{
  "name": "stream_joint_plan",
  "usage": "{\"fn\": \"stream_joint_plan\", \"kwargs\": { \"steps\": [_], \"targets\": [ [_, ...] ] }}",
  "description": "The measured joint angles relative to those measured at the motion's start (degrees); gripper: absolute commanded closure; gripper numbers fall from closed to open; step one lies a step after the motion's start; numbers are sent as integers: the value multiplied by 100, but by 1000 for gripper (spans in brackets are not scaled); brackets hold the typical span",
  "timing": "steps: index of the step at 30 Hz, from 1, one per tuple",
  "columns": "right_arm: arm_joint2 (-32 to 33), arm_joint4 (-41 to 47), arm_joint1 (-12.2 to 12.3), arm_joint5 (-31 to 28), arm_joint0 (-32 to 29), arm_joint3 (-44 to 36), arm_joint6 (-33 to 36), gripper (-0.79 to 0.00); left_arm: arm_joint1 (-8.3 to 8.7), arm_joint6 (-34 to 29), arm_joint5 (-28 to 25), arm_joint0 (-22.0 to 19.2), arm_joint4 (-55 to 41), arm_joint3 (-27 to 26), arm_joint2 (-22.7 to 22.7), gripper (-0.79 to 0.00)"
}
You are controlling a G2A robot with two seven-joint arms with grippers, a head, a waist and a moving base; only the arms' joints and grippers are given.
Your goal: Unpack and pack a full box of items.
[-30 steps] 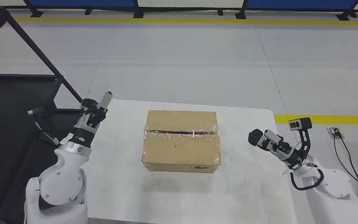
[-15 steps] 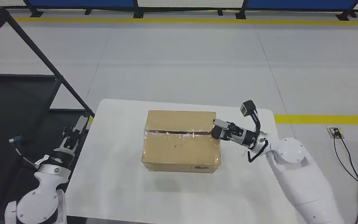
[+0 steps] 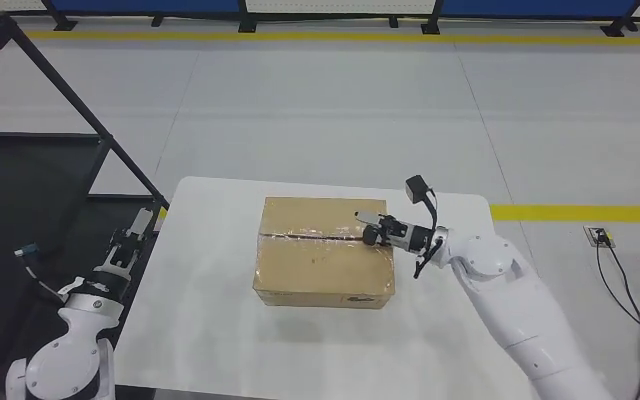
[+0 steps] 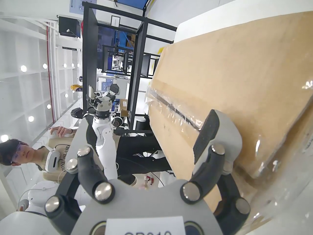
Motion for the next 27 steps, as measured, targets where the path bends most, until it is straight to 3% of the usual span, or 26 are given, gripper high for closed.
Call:
{"fn": "stream_joint_plan", "kwargs": {
  "steps": [15,27],
  "targets": [
    [-799,251,-398,12,648,712,219,-785,117,111,22,102,-190,68,-73,-785],
    [-1507,552,-890,232,1201,1235,73,-785,197,177,-31,254,-426,103,-125,-785]
  ]
}}
